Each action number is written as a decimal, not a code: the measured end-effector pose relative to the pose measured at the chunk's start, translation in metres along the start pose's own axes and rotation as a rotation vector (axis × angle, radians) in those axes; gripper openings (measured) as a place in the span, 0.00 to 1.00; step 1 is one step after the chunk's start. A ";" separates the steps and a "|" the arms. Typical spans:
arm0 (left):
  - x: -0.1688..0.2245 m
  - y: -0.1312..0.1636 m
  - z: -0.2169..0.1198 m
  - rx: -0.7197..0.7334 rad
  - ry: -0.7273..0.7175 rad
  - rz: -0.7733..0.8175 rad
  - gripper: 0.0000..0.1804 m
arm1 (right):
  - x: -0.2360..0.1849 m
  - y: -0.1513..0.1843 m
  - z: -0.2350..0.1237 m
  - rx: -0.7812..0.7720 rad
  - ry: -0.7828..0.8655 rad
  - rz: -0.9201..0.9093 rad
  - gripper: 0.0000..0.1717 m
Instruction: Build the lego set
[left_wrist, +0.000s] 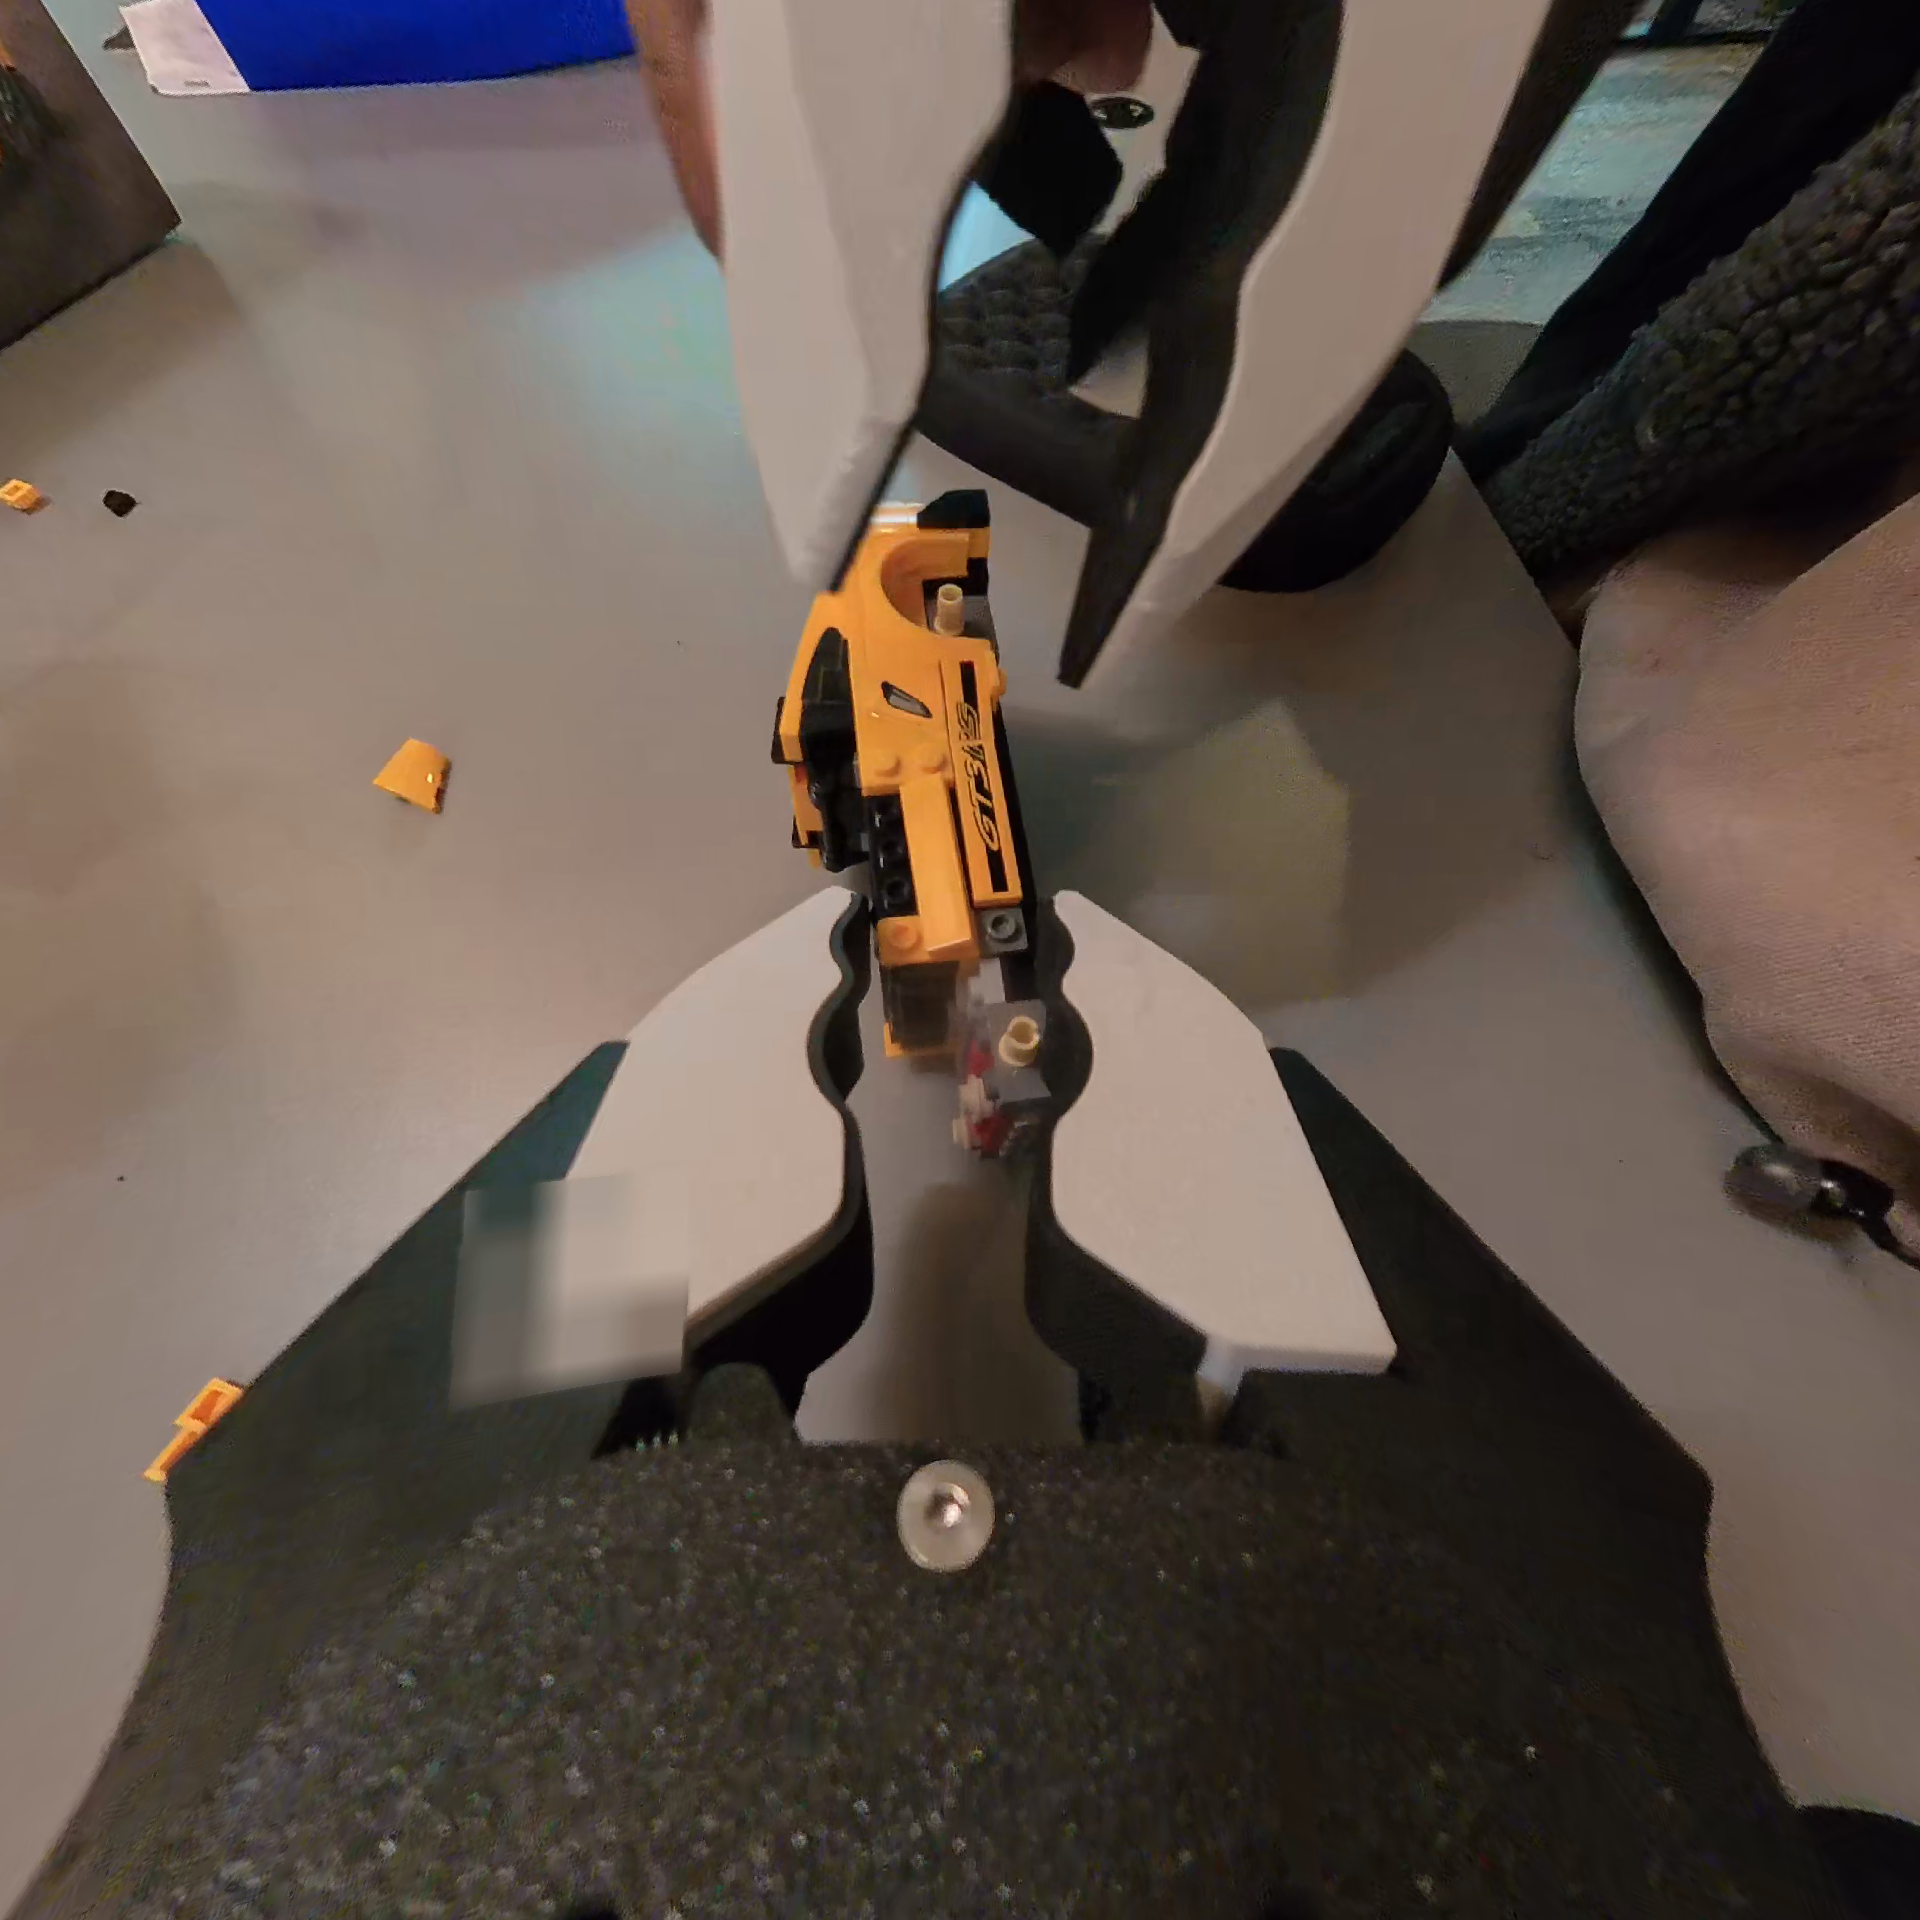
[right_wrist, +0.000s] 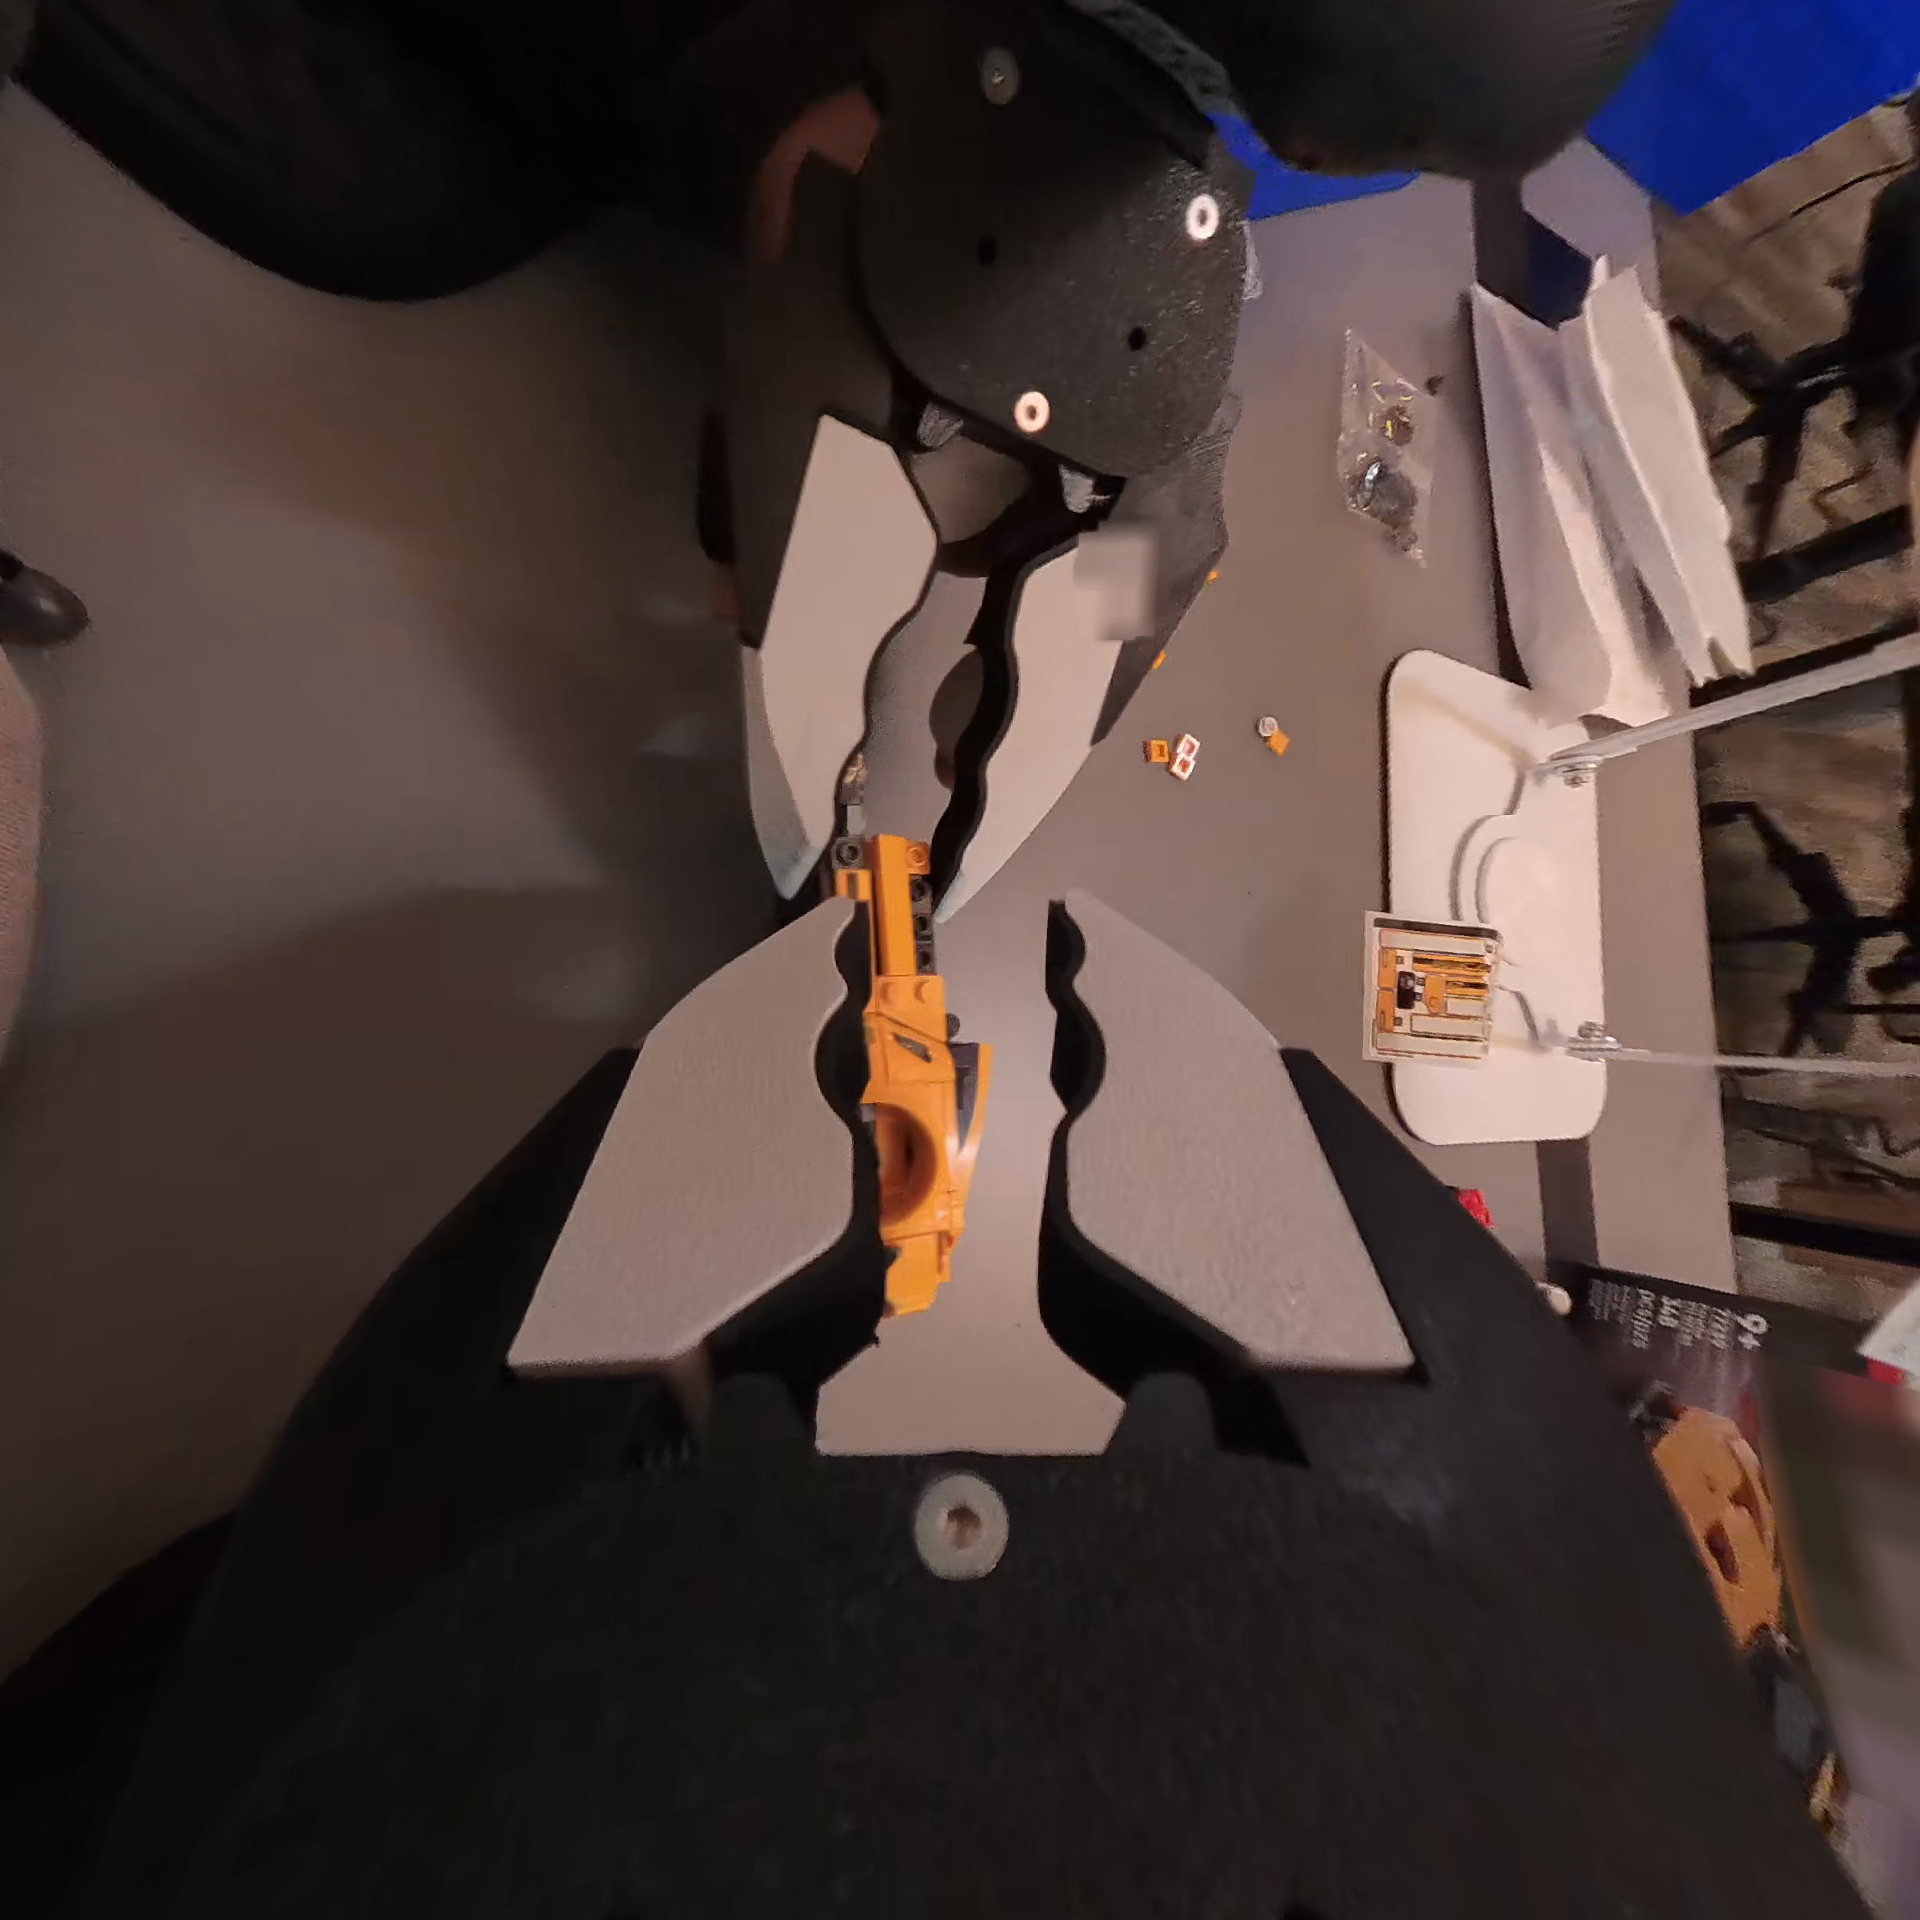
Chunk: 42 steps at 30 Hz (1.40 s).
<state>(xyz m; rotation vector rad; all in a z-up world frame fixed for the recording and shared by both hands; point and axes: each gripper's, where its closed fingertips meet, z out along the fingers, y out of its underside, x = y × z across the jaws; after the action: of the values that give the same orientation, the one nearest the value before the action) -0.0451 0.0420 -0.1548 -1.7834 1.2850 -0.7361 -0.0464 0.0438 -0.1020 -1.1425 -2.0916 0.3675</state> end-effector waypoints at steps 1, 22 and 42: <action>0.000 0.000 0.000 -0.003 0.003 -0.001 0.18 | -0.004 0.002 0.001 -0.006 0.016 -0.007 0.19; 0.002 0.002 0.001 -0.034 -0.002 0.004 0.19 | -0.026 0.022 0.036 -0.188 0.117 -0.262 0.18; 0.001 0.003 0.003 -0.049 -0.029 -0.007 0.17 | -0.025 0.025 0.037 -0.266 0.366 -0.448 0.18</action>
<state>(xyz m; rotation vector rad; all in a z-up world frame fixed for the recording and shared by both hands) -0.0442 0.0414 -0.1589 -1.8319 1.2884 -0.6858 -0.0485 0.0404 -0.1534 -0.7735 -2.0235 -0.3178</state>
